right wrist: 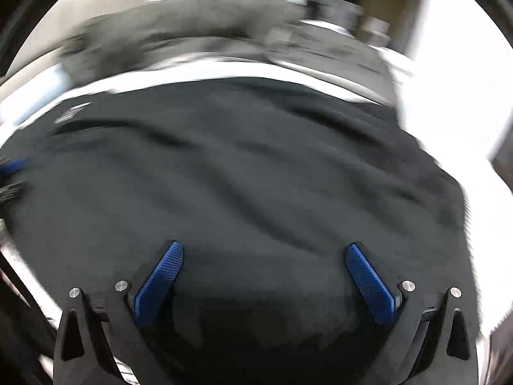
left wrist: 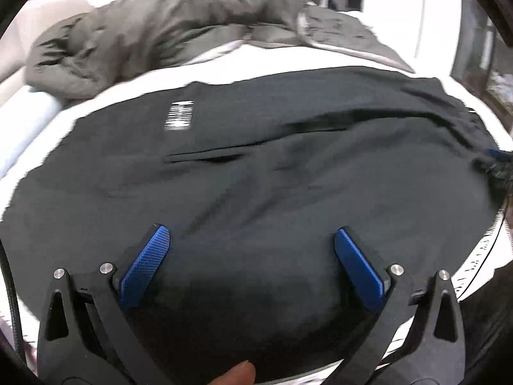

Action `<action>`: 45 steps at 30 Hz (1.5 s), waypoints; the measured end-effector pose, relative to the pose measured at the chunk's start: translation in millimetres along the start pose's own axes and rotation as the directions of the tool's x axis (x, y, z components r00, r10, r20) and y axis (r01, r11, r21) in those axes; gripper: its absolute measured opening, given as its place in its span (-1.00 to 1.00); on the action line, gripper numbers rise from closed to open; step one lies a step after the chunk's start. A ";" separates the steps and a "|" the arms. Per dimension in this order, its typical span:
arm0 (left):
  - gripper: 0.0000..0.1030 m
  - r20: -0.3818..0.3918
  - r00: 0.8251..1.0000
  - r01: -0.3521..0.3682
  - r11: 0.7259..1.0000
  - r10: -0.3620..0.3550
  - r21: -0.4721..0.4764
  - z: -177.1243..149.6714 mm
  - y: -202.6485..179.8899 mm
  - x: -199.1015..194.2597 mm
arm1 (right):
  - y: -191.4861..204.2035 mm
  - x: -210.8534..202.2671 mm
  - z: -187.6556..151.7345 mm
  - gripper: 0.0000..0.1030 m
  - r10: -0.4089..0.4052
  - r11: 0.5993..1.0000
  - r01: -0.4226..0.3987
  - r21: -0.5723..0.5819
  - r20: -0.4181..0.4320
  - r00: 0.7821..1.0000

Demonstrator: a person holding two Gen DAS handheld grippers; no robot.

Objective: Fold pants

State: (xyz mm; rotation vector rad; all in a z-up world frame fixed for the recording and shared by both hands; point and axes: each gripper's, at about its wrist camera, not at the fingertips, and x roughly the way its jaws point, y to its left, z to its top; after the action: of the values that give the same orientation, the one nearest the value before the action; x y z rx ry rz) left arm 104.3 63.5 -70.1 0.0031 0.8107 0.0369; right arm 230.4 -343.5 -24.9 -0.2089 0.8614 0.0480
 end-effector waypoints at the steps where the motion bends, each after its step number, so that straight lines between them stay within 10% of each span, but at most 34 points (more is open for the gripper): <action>1: 1.00 -0.003 0.999 -0.046 0.999 0.046 0.003 -0.4 12.4 -1.0 | -13.9 0.9 -0.3 0.99 -0.016 0.999 0.016 0.044 -0.008 1.000; 10: 0.99 0.085 0.985 -0.149 0.987 0.153 -0.054 12.8 106.8 -33.9 | 6.1 -18.9 9.5 0.99 0.097 0.995 -0.097 -0.003 0.063 0.993; 15: 1.00 -0.083 0.971 -0.234 0.962 0.224 -0.140 6.3 183.7 2.8 | 43.6 -24.1 9.8 0.99 0.225 0.968 -0.216 -0.128 0.061 0.972; 20: 1.00 -0.118 0.904 -0.428 0.866 0.411 -0.259 -4.1 243.4 -1.9 | 34.3 -0.2 5.6 0.99 0.084 0.985 -0.085 -0.151 -0.014 0.996; 22: 0.99 -0.124 0.905 -0.426 0.854 0.407 -0.298 -6.0 253.5 -9.4 | 13.3 0.7 4.0 0.99 0.011 0.995 -0.011 -0.096 -0.007 1.000; 26: 0.99 -0.027 0.932 -0.355 0.890 0.362 -0.287 -0.5 229.7 -35.8 | -21.2 -11.3 0.5 0.99 -0.027 1.000 0.027 0.002 0.021 0.999; 31: 0.99 0.130 0.971 -0.170 0.962 0.201 -0.215 22.6 168.7 -64.2 | -21.2 -33.1 -15.4 0.99 0.154 0.987 -0.153 -0.041 0.031 0.988; 34: 0.99 0.150 0.984 -0.077 0.989 0.096 -0.127 34.6 123.7 -59.6 | -25.1 -31.1 -32.7 0.99 0.071 0.989 -0.071 -0.126 -0.005 0.997; 39: 0.99 0.108 0.994 0.017 0.999 -0.013 -0.039 59.0 62.4 -24.6 | -82.2 -33.3 -33.2 0.99 0.002 0.990 0.001 0.138 -0.023 1.000; 45: 0.99 0.123 0.991 0.052 0.998 -0.056 0.038 112.6 -24.5 4.5 | -30.2 -35.8 29.2 0.99 0.125 0.988 -0.130 0.082 0.070 0.990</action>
State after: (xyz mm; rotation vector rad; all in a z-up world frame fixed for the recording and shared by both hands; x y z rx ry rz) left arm 189.8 40.5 3.9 0.0165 0.6866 -0.0282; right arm 232.7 -365.6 25.5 -0.0702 0.8098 0.1362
